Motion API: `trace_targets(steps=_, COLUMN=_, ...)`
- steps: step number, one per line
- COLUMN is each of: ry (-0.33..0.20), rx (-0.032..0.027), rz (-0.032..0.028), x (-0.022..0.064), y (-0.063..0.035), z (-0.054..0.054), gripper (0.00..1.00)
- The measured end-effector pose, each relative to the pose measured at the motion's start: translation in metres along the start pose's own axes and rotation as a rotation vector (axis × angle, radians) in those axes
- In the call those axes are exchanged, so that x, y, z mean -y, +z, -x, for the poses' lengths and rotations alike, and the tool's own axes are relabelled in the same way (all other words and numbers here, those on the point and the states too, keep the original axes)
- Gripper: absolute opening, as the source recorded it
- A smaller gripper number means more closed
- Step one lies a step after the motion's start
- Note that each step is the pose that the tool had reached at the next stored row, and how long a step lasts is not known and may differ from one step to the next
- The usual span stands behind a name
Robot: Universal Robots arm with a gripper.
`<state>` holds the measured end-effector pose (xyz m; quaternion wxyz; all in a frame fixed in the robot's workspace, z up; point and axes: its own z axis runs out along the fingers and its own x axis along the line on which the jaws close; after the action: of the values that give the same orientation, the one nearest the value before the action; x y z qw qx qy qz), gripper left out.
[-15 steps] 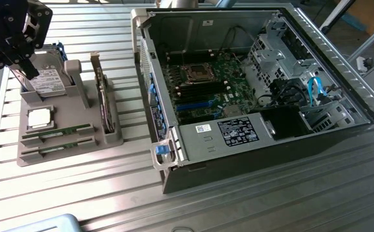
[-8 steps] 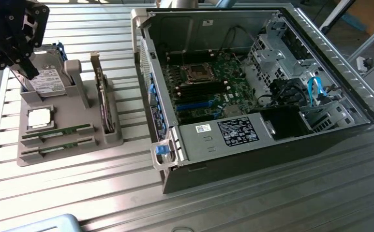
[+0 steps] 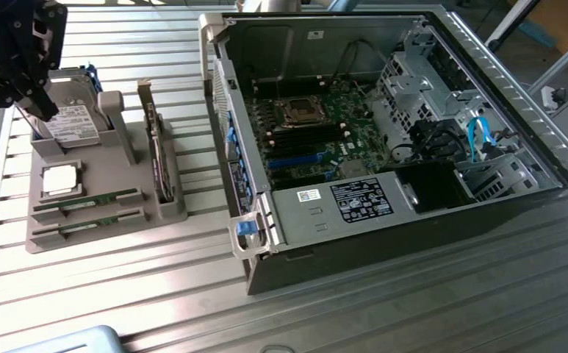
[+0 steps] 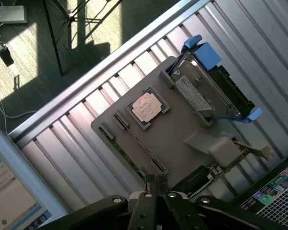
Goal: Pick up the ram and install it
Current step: 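Pick up the ram and move it above insertion slot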
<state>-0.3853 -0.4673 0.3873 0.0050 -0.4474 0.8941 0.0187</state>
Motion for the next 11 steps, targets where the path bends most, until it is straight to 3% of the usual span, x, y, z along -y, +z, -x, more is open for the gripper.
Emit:
trace_targets(steps=9, ry=-0.142, rx=-0.0041, rz=0.0036, x=0.0, y=0.0, z=0.0, gripper=0.11)
trace_targets(steps=11, ry=-0.196, rx=-0.0057, rz=0.005, x=0.0, y=0.0, z=0.0, gripper=0.11)
